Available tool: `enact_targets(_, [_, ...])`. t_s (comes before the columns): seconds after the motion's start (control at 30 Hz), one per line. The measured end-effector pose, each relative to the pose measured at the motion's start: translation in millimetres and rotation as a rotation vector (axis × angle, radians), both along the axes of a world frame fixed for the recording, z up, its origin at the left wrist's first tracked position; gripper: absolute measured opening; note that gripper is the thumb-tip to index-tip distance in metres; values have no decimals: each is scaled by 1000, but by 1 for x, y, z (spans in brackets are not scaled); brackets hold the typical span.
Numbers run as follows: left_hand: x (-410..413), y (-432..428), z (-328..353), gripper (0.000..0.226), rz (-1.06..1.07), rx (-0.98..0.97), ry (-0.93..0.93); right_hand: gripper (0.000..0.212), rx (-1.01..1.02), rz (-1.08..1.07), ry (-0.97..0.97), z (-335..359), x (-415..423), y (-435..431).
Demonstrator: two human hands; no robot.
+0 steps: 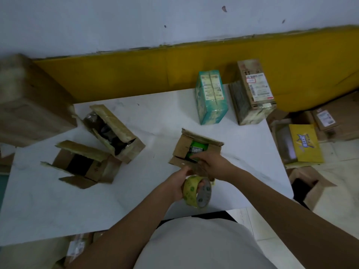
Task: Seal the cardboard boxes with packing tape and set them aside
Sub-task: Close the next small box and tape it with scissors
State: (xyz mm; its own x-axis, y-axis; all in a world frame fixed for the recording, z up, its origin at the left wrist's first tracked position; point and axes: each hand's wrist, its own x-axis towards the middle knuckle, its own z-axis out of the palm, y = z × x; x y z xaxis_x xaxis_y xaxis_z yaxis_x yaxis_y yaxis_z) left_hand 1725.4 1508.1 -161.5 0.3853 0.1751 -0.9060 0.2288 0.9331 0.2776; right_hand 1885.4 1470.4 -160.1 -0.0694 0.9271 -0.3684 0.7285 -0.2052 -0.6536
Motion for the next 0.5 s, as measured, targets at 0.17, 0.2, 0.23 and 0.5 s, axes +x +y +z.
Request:
enact_targets(0.17, [-1, 5, -1, 30, -32, 71, 26, 47, 200, -3, 71, 19, -8, -20])
enact_targets(0.2, [0, 5, -1, 28, -28, 81, 34, 40, 184, 4, 76, 20, -9, -24])
enact_targets(0.23, [1, 5, 0, 26, -24, 79, 28, 37, 173, 8, 91, 18, -10, -27])
enact_targets(0.5, [11, 3, 1, 31, -88, 120, -3, 45, 334, 163, 101, 16, -27, -42])
